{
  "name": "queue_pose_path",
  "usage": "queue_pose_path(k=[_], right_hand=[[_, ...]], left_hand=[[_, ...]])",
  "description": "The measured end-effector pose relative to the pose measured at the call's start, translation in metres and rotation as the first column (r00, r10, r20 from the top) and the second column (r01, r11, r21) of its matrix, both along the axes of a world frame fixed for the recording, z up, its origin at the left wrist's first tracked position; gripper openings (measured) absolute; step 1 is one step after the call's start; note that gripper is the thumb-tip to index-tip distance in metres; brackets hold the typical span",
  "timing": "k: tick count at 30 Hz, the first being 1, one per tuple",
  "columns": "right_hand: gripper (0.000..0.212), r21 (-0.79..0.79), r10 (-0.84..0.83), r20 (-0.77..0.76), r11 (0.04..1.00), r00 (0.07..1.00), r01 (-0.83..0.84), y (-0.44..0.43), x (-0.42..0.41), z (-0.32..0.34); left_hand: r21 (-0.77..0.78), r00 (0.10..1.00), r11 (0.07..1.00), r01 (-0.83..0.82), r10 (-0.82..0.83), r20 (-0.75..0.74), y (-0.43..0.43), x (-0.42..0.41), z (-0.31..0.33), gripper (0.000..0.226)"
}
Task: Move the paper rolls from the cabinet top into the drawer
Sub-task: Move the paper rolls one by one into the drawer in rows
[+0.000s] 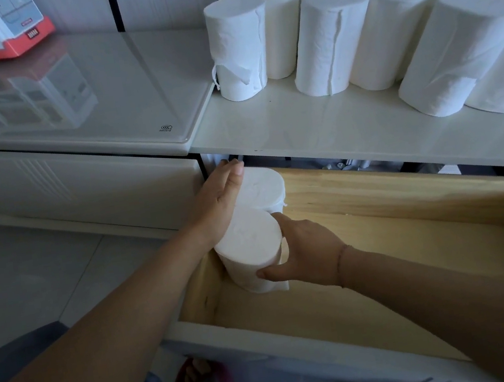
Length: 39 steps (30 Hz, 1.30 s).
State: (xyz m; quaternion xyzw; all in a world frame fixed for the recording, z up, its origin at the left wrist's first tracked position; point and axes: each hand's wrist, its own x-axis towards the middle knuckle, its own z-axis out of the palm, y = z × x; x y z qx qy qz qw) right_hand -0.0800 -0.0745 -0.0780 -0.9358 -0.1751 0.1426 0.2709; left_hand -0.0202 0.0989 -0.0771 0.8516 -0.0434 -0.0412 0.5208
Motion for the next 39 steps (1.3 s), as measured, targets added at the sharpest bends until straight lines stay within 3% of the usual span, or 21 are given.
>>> queue_pose_path(k=[5, 12, 17, 21, 26, 31, 33, 35, 37, 39], right_hand=[[0.087, -0.107, 0.027, 0.085, 0.994, 0.996, -0.018, -0.003, 0.002, -0.001], [0.092, -0.107, 0.093, 0.114, 0.991, 0.989, -0.081, -0.008, 0.012, 0.0], [0.086, -0.071, 0.052, 0.151, 0.997, 0.987, -0.042, -0.01, 0.013, -0.004], [0.076, -0.097, 0.008, 0.105, 0.995, 0.994, 0.002, -0.012, 0.014, -0.009], [0.079, -0.132, -0.014, 0.073, 0.991, 0.997, 0.024, -0.012, 0.013, -0.008], [0.089, -0.252, 0.106, -0.154, 0.957, 0.982, -0.142, -0.019, 0.019, 0.019], [0.072, -0.217, 0.065, -0.045, 0.973, 0.997, -0.074, -0.031, 0.034, 0.044], [0.056, 0.011, -0.164, 0.212, 0.986, 0.963, 0.166, -0.045, 0.057, 0.07], [0.057, 0.261, -0.426, 0.441, 0.903, 0.79, 0.341, -0.06, 0.087, 0.094], [0.068, 0.339, -0.52, 0.562, 0.854, 0.644, 0.394, -0.072, 0.12, 0.112]], left_hand=[[0.053, 0.996, 0.998, 0.032, -0.036, 0.078, -0.001, 0.001, -0.003, 0.08], [0.12, 0.99, 0.991, 0.056, -0.071, 0.119, 0.0, 0.001, -0.005, 0.067], [0.151, 0.987, 0.987, 0.056, -0.078, 0.142, -0.001, 0.002, -0.004, 0.058], [0.164, 0.987, 0.984, 0.064, -0.087, 0.136, 0.0, 0.001, -0.004, 0.058], [0.165, 0.988, 0.985, 0.057, -0.08, 0.135, -0.001, 0.002, -0.004, 0.063], [0.158, 0.99, 0.986, 0.043, -0.063, 0.127, 0.0, 0.003, -0.009, 0.071], [0.182, 0.989, 0.982, 0.047, -0.072, 0.132, 0.0, 0.003, -0.01, 0.076], [0.244, 0.987, 0.968, 0.054, -0.089, 0.136, 0.0, 0.003, -0.01, 0.077], [0.319, 0.984, 0.945, 0.069, -0.118, 0.135, 0.001, 0.002, -0.009, 0.075], [0.378, 0.981, 0.922, 0.08, -0.141, 0.136, 0.0, 0.001, -0.007, 0.075]])
